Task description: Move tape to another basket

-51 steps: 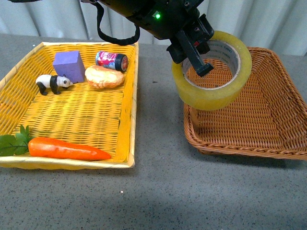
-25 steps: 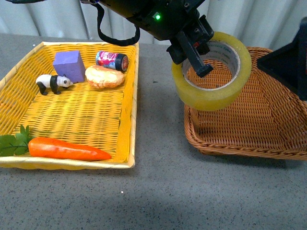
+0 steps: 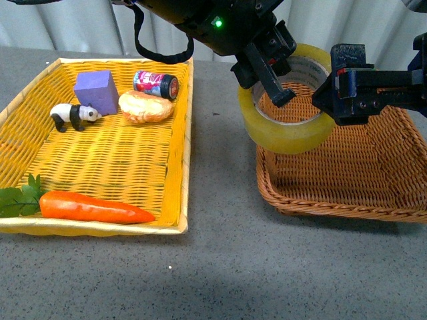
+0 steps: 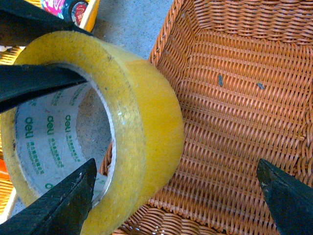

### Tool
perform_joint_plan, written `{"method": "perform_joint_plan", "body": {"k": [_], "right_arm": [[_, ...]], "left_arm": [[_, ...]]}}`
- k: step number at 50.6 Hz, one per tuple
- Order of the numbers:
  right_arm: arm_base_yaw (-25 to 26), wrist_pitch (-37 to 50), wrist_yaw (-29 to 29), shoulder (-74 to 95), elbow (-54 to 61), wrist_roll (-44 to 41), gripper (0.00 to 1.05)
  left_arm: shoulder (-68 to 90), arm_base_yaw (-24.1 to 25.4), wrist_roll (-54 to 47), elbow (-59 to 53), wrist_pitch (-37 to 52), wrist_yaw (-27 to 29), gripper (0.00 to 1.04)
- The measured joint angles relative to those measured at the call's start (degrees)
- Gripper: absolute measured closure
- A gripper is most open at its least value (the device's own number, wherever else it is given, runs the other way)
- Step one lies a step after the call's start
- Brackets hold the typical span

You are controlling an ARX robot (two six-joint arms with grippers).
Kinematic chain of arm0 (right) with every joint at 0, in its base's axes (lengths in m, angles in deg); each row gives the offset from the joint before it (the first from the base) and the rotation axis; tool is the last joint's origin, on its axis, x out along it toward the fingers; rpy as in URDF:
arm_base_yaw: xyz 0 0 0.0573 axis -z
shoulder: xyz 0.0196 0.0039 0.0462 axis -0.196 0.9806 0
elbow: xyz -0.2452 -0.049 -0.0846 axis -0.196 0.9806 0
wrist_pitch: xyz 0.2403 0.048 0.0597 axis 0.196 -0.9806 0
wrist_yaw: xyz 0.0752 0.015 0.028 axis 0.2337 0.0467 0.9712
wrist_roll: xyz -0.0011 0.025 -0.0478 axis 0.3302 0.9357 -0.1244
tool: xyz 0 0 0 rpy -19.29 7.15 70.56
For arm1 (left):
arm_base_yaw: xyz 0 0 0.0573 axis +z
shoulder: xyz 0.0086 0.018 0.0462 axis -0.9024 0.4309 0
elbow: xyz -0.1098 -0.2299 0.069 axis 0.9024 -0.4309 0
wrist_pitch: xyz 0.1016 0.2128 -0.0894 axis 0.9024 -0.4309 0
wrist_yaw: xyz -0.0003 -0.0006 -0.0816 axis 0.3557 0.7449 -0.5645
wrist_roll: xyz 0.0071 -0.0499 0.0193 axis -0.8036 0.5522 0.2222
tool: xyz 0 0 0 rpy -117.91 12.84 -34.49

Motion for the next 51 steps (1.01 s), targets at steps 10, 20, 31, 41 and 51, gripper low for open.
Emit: {"method": "perform_joint_plan", "body": {"k": [10, 20, 31, 41, 51], "right_arm": [[0.0, -0.2, -0.1, 2.1, -2.0, 0.7, 0.09], [-0.3, -1.5, 0.3, 3.1, -2.8, 1.8, 0.33], [-0.8, -2.4, 0.4, 3.1, -3.1, 3.7, 0.65], [-0.8, -3.3, -2.0, 4.1, -4.2, 4.1, 0.84], [1.0, -4.0, -3.0, 5.7, -7.2, 7.2, 0.88]], "left_arm": [[0.0, 0.0, 0.0, 0.0, 0.0, 0.0, 0.88], [0.0, 0.0, -0.1, 0.0, 0.0, 0.1, 0.88], [0.0, -0.3, -0.1, 0.0, 0.0, 0.7, 0.88], [0.1, -1.2, 10.6, 0.7, -1.5, 9.6, 0.77], [0.1, -0.2, 23.2, 0.7, 4.2, 12.4, 0.40]]}}
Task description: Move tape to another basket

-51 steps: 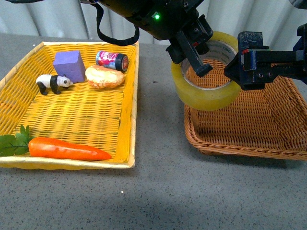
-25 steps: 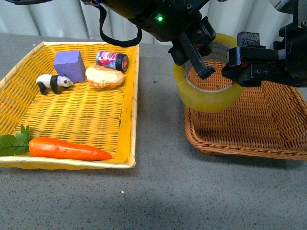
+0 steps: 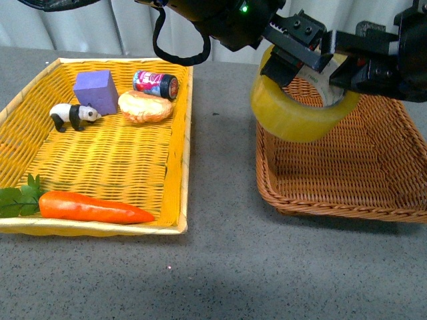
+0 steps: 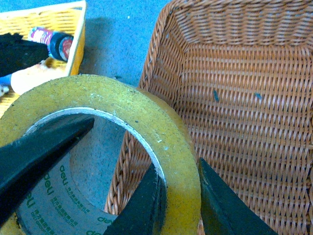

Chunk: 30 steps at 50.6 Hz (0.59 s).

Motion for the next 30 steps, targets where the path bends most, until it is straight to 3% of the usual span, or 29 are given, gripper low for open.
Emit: {"method": "perform_joint_plan", "body": {"k": [9, 19, 30], "right_arm": [[1.9, 0.3, -1.9, 2.4, -3.1, -1.4, 0.89], [5.1, 0.3, -6.3, 9.5, -1.1, -9.7, 0.89], [7.5, 1.0, -7.2, 12.7, -4.1, -14.0, 0.89]], "left_arm": [[-0.5, 2.8, 14.0, -1.5, 4.1, -2.9, 0.05], [-6.2, 7.1, 24.2, -2.2, 8.3, -1.6, 0.07], [-7.8, 9.2, 28.2, -5.4, 10.1, 4.8, 0.07]]}}
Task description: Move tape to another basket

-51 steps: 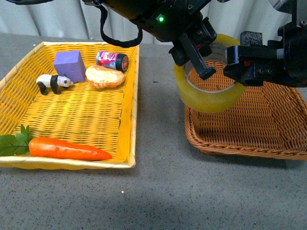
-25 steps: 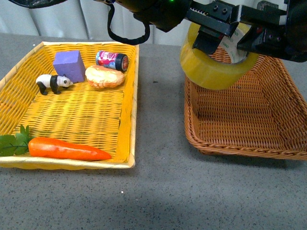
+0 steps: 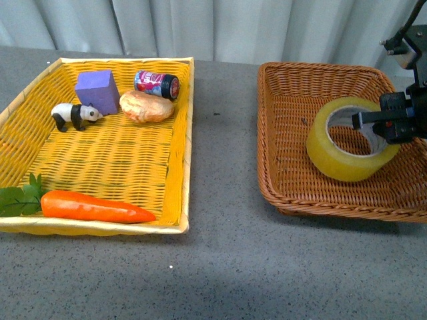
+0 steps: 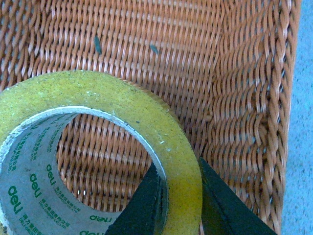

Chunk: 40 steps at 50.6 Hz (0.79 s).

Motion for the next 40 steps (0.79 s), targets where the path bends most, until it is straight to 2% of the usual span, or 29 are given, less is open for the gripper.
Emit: {"method": "perform_joint_plan", "body": {"k": [14, 24, 26, 27, 29, 33, 37, 40], "right_arm": [[1.2, -1.8, 0.2, 4.7, -4.1, -3.0, 0.88], [1.5, 3.0, 1.6, 0.0, -1.4, -3.2, 0.45], [1.5, 5.8, 2.0, -2.2, 0.4, -3.0, 0.36], [1.5, 13.4, 0.7, -2.5, 2.9, -2.1, 0.39], [1.5, 26.3, -0.8, -2.8, 7.0, -0.5, 0.46], [1.8, 48.6, -1.1, -3.4, 16.3, 1.1, 0.60], [2.1, 59.8, -1.1, -6.0, 22.6, 1.7, 0.73], [2.3, 63.6, -0.9, -9.4, 25.7, 1.9, 0.82]], "left_arm": [[-1.7, 2.8, 1.2, -7.0, 2.0, 3.4, 0.07], [-4.3, 3.7, 0.9, -12.0, 5.9, 10.8, 0.07], [-4.7, 4.0, -2.0, -15.7, 14.8, 12.3, 0.14], [-5.3, 4.2, -4.0, -18.6, 20.9, 12.3, 0.20], [-6.5, 4.8, -6.3, -22.8, 27.8, 11.5, 0.27], [-10.6, 6.0, -8.5, -30.3, 35.9, 10.8, 0.41], [-14.4, 7.4, -9.4, -35.3, 38.4, 9.9, 0.54], [-16.9, 8.1, -9.7, -38.7, 39.4, 9.6, 0.63]]}}
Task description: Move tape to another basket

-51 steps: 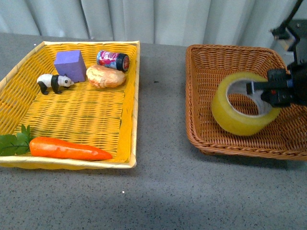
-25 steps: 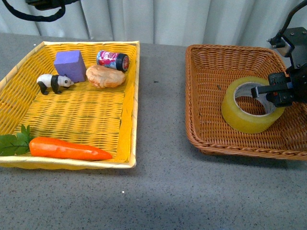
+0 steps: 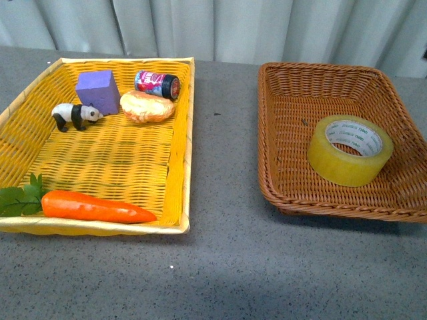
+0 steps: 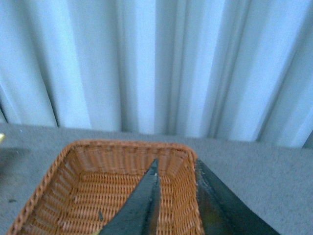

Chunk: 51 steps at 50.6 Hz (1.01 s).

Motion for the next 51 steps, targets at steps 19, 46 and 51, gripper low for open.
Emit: {"method": "perform_joint_plan", "body": {"k": [19, 46, 51], "right_arm": [[2.3, -5.8, 2.3, -25.2, 18.2, 0.4, 1.04], [2.3, -20.6, 2.4, -49.0, 27.6, 0.5, 1.04], [2.3, -23.6, 2.4, -53.0, 28.3, 0.5, 1.04]], "left_arm": [[-18.8, 4.0, -0.9, -20.2, 0.6, -4.5, 1.01], [-38.5, 8.3, -0.9, -30.7, -9.1, -8.6, 1.01], [-42.4, 8.3, -0.9, -31.4, -12.2, -8.6, 1.01]]}}
